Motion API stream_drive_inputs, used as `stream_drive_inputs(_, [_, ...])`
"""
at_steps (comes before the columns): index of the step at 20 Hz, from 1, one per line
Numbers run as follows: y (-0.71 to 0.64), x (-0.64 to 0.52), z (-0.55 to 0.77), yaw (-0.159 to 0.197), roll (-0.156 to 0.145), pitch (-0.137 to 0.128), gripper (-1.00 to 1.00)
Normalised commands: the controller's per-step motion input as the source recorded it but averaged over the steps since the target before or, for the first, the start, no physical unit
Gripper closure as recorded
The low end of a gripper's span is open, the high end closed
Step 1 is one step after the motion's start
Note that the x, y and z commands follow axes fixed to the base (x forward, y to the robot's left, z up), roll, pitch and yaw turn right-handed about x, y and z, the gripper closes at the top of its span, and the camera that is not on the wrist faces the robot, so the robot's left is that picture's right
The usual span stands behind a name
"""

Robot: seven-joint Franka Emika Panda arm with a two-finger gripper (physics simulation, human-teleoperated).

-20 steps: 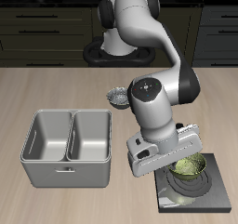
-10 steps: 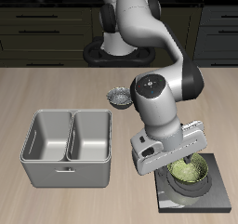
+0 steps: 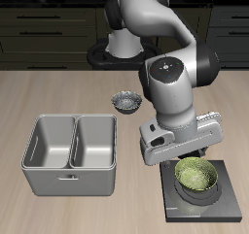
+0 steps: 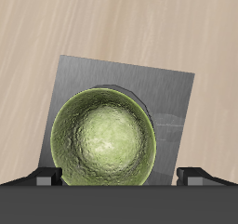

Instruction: Place the green bowl on the flat stove and turn on the flat stove

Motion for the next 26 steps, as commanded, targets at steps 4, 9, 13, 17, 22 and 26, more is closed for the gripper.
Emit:
stream_drive_inputs(4, [-0.16, -0.24, 0.22, -0.031, -0.117, 0.027, -1.0])
stream_drive_inputs(9, [-0.13, -0.27, 0.38, -0.072, -0.069, 0.043, -1.0])
stream_drive_inputs(13, [0.09, -0.33, 0.37, -0.002, 0.011, -0.019, -1.0])
stream_drive_inputs(17, [-0.03, -0.24, 0.19, -0.015, 0.014, 0.002, -1.0])
stream_drive_inputs(22, [-0.1, -0.15, 0.05, -0.058, -0.014, 0.006, -1.0])
stream_drive_inputs(26, [-0.02, -0.3, 0.12, -0.111, -0.019, 0.001, -1.0])
